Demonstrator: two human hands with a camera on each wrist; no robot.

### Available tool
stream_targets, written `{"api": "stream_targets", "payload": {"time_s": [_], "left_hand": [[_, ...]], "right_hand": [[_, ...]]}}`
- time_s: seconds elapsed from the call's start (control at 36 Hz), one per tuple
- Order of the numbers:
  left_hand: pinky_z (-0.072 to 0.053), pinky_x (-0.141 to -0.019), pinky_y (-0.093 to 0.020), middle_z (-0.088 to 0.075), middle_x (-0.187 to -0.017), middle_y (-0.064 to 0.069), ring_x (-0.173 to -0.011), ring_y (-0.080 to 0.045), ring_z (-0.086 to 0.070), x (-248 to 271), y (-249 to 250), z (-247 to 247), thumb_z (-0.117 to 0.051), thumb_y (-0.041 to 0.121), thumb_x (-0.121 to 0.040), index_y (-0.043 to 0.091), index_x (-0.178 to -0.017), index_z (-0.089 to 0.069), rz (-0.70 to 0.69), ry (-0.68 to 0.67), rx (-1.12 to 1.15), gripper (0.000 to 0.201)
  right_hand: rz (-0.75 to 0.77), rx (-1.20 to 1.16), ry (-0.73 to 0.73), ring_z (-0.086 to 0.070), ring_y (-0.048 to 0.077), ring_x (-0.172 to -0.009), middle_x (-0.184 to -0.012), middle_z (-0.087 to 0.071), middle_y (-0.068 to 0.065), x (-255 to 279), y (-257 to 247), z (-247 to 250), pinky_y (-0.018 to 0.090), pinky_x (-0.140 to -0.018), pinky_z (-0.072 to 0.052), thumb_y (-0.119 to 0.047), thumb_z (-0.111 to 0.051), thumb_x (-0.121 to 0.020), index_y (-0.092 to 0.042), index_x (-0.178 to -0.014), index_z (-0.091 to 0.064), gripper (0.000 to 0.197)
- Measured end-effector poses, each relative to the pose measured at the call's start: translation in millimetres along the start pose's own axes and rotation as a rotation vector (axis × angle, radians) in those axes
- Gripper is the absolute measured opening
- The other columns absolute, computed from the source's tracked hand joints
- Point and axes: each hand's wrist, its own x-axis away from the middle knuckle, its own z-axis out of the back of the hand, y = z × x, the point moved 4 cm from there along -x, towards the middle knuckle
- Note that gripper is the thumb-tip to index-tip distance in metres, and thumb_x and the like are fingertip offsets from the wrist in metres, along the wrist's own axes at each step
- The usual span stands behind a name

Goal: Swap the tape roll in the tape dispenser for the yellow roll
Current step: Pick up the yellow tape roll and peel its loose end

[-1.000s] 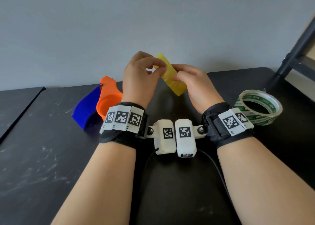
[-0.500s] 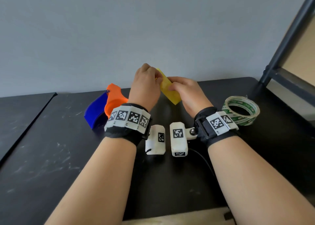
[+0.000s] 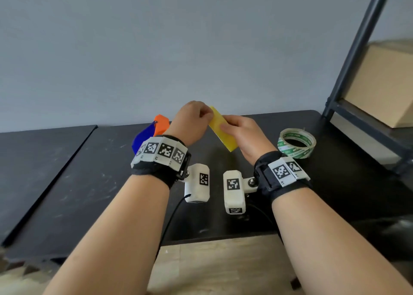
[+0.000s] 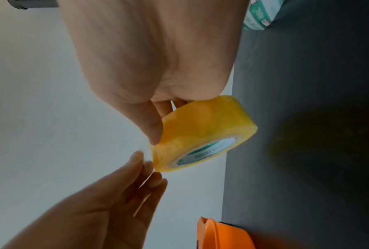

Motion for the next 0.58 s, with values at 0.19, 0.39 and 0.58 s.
{"api": "stream_targets", "payload": {"time_s": [0.19, 0.39, 0.58], "left_hand": [[-0.053, -0.084, -0.029, -0.066, -0.088, 0.003, -0.076, -0.013, -0.062, 18.2, -6.2, 26.1, -0.044, 0.007, -0.095, 0.014, -0.111, -0.065, 0.155, 0.244, 0.506, 0.028], [-0.049, -0.089, -0.025, -0.065, -0.117, 0.006, -0.098, -0.01, -0.063, 31.2, 8.0, 25.4, -0.066, 0.022, -0.087, 0.023, -0.116, -0.068, 0.019, 0.188, 0.256, 0.029], [-0.05, -0.085, -0.03, -0.069, -0.098, 0.0, -0.092, -0.015, -0.063, 38.5, 22.5, 27.8, -0.066, 0.016, -0.085, 0.015, -0.087, -0.073, -0.042, 0.279, 0.16, 0.008]], "right_hand": [[0.018, -0.034, -0.009, -0.065, 0.023, -0.113, -0.117, -0.071, 0.004, 18.9, -17.5, 2.4, 0.042, -0.104, -0.047, -0.017, -0.056, -0.095, -0.026, -0.105, -0.07, 0.019], [0.056, -0.039, -0.029, -0.066, 0.022, -0.11, -0.112, -0.072, 0.004, 29.3, -30.6, -1.3, 0.041, -0.101, -0.048, -0.018, -0.057, -0.095, -0.032, -0.09, -0.07, 0.02], [0.061, -0.009, -0.033, -0.065, 0.021, -0.111, -0.114, -0.072, 0.003, 36.0, -31.1, 0.5, 0.038, -0.099, -0.048, -0.021, -0.058, -0.096, -0.033, -0.09, -0.069, 0.018]]}}
